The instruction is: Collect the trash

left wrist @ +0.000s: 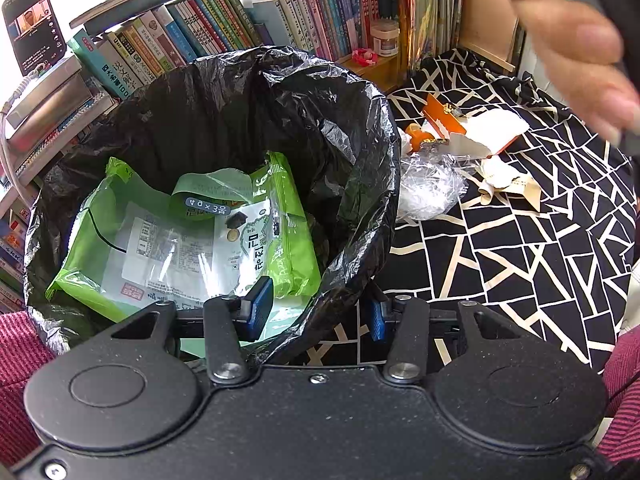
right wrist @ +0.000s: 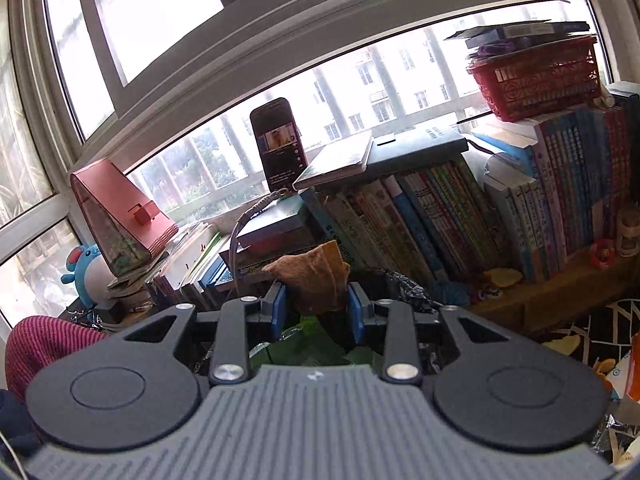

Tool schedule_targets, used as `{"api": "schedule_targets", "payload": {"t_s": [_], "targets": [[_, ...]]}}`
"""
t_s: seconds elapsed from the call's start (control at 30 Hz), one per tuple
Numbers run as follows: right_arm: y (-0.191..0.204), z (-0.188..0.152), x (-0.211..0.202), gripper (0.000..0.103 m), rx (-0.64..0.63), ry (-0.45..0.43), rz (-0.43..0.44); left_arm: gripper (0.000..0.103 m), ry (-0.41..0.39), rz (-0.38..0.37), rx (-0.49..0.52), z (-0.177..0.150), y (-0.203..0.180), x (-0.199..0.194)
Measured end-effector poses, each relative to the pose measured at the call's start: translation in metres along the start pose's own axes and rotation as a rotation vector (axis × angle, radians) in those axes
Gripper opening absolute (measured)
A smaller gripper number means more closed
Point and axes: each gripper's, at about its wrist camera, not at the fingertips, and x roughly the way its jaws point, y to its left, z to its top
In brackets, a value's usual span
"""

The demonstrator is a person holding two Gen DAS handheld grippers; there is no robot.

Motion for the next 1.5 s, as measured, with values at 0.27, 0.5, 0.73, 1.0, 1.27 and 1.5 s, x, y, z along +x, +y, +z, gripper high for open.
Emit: {"api": "schedule_targets", "payload": {"t_s": [0.27, 0.5, 0.73, 1.0, 1.27, 1.5], "targets": [[-0.010, -0.007, 0.005, 0.072, 0.049, 0.024, -0.001, 0.045, 0.000, -0.003, -0.003, 0.000, 0.001, 0.000], [-0.049, -0.010, -0.022, 0.078, 0.128, -0.004, -0.163, 0.045, 0.001, -0.003, -0.004, 0.000, 0.001, 0.000], [-0.107, -0.031, -0.061, 0.085, 0.221, 0.016, -0.453, 0.045, 0.001, -0.003, -0.004, 0.000, 0.001, 0.000], [-0.196, -0.088, -0.076, 0.086, 0.360, 0.100, -0.785, 0.045, 0.001, 0.005, 0.002, -0.001, -0.001, 0.001], [-0.256, -0.133, -0.056, 0.086, 0.487, 0.275, -0.910, 0.045, 0.001, 0.006, 0.004, -0.001, -0.002, 0.001], [-0.270, -0.148, -0.031, 0.086, 0.471, 0.359, -0.898, 0.046, 0.001, 0.006, 0.005, -0.001, -0.003, 0.000]]}}
